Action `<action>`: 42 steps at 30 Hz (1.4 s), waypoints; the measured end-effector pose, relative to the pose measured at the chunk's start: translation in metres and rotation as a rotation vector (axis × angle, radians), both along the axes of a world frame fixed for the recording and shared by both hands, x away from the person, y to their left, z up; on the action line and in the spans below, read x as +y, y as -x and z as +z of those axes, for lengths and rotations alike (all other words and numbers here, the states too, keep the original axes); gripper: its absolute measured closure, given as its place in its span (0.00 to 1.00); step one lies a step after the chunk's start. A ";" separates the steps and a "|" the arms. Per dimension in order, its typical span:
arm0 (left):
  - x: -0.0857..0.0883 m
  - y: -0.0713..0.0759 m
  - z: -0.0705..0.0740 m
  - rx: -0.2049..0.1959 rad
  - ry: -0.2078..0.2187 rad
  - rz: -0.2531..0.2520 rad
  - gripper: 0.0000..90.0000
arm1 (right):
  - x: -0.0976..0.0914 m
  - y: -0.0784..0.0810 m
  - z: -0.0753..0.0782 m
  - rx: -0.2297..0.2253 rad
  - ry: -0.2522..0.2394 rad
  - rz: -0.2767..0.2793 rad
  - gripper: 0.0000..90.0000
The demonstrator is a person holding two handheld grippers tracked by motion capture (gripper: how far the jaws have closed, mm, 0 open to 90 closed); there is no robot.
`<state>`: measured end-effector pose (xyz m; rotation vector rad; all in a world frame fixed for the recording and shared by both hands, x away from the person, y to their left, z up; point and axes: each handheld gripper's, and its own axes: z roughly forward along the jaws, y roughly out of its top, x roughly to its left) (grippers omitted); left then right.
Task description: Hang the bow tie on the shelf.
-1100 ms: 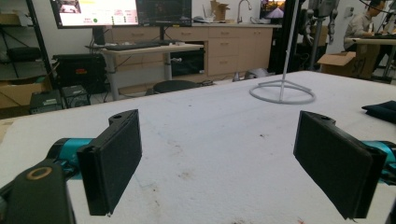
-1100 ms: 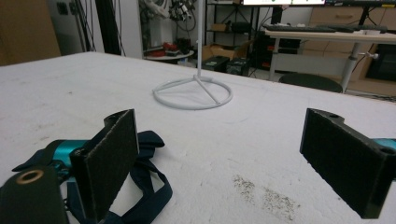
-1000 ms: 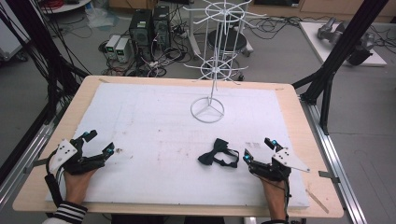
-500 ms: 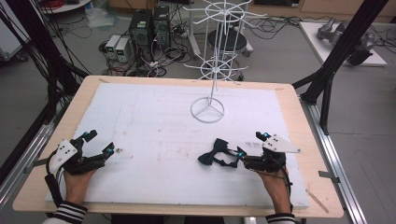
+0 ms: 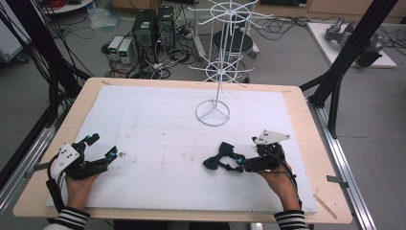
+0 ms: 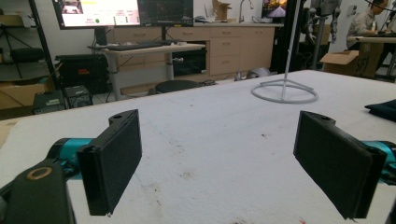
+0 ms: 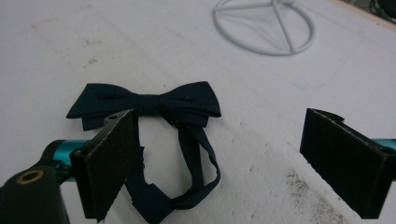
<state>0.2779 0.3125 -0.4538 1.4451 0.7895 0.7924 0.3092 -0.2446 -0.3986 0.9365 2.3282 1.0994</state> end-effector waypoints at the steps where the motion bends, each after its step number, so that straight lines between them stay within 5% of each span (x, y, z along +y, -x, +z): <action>1: 0.000 0.000 0.000 -0.001 -0.001 0.001 0.17 | 0.002 -0.002 0.000 0.013 0.013 0.006 0.12; 15: 0.000 0.000 0.000 -0.003 -0.002 0.002 0.17 | 0.014 -0.017 -0.005 0.112 0.119 0.033 0.19; 25: -0.001 0.000 0.000 -0.005 -0.002 0.003 0.17 | 0.020 -0.022 -0.002 0.168 0.189 0.076 0.37; 42: -0.001 0.000 0.000 -0.003 -0.008 0.005 0.17 | 0.028 -0.027 -0.010 0.227 0.281 0.112 0.53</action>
